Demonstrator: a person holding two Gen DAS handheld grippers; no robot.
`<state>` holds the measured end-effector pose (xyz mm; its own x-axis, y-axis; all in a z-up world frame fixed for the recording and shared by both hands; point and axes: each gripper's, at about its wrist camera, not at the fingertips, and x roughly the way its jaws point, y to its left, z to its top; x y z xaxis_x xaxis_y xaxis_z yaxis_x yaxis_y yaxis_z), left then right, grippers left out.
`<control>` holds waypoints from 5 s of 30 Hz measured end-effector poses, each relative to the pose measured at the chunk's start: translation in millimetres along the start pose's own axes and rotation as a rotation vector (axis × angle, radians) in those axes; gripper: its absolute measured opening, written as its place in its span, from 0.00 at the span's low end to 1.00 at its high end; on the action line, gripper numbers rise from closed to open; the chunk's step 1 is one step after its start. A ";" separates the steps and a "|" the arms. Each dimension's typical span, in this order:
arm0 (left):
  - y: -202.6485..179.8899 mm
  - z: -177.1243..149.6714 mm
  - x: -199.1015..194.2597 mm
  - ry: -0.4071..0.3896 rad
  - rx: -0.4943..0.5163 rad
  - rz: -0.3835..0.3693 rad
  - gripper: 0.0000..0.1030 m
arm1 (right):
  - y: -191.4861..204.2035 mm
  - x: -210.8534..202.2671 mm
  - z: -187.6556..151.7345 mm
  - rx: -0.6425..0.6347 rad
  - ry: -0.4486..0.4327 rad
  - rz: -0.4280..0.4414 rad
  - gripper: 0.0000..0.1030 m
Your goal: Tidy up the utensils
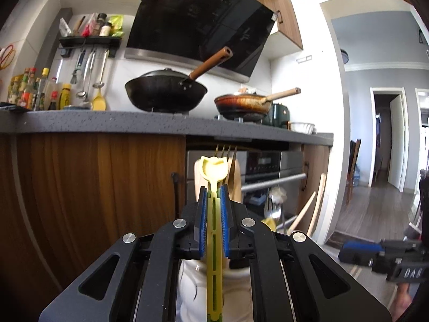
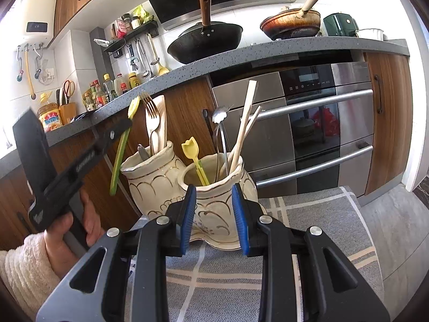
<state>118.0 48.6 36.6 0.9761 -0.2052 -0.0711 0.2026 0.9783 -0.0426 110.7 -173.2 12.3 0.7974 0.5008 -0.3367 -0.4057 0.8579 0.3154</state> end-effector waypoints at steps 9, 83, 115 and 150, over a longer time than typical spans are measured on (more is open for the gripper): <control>-1.7 -12.6 -19.5 0.111 0.010 -0.019 0.44 | 7.3 -5.0 -0.3 -0.001 0.017 -0.011 0.33; 39.5 66.2 0.4 0.007 -0.278 -0.248 0.10 | -1.3 -20.5 -27.4 0.032 0.134 -0.045 0.40; 26.4 -4.9 -13.3 0.153 -0.212 -0.155 0.13 | 1.2 -11.6 -26.3 0.015 0.145 -0.007 0.40; -51.8 16.2 -130.4 0.430 0.083 0.139 0.93 | 61.0 -115.6 -6.9 -0.160 0.117 -0.212 0.95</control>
<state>-18.5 25.2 64.2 0.8769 -0.0472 -0.4783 0.0946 0.9926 0.0755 -9.4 -178.0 64.4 0.8186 0.3100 -0.4835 -0.3082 0.9475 0.0857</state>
